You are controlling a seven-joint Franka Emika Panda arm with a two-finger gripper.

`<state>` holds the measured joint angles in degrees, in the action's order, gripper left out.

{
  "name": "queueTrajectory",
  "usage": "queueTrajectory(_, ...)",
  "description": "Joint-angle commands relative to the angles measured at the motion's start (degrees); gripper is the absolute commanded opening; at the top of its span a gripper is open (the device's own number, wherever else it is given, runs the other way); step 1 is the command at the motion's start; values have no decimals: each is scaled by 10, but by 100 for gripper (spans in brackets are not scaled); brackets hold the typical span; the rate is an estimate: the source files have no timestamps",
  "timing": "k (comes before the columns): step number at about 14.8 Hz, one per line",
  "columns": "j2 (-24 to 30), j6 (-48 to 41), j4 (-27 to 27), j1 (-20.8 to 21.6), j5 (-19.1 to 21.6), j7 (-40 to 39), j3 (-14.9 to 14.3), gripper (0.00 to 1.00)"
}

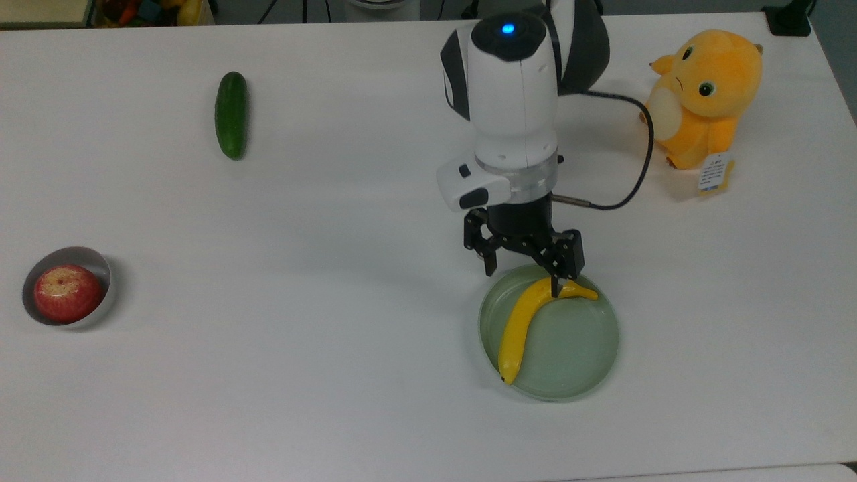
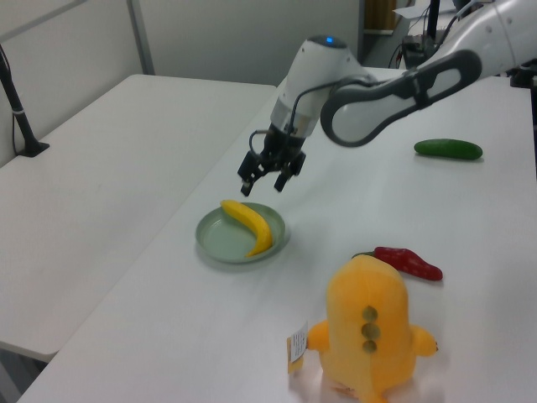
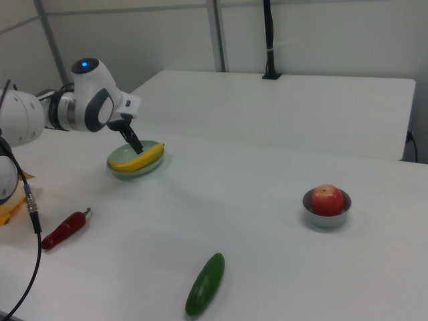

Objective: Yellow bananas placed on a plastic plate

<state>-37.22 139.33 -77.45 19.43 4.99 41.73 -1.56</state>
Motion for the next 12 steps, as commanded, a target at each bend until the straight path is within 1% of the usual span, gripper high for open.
queueTrajectory(1, 103, -125, -57, -17, -45, 1, 0, 100)
queueTrajectory(3, 145, -199, -70, -25, -47, 1, -1, 100)
queueTrajectory(6, 216, -273, -106, -33, -69, -2, 0, 100)
queueTrajectory(8, 269, -343, -125, -42, -69, -25, 0, 100)
queueTrajectory(9, 297, -387, -134, -45, -69, -50, 0, 100)
queueTrajectory(11, 335, -436, -154, -53, -70, -63, 0, 100)
queueTrajectory(12, 355, -446, -170, -54, -70, -80, 0, 100)
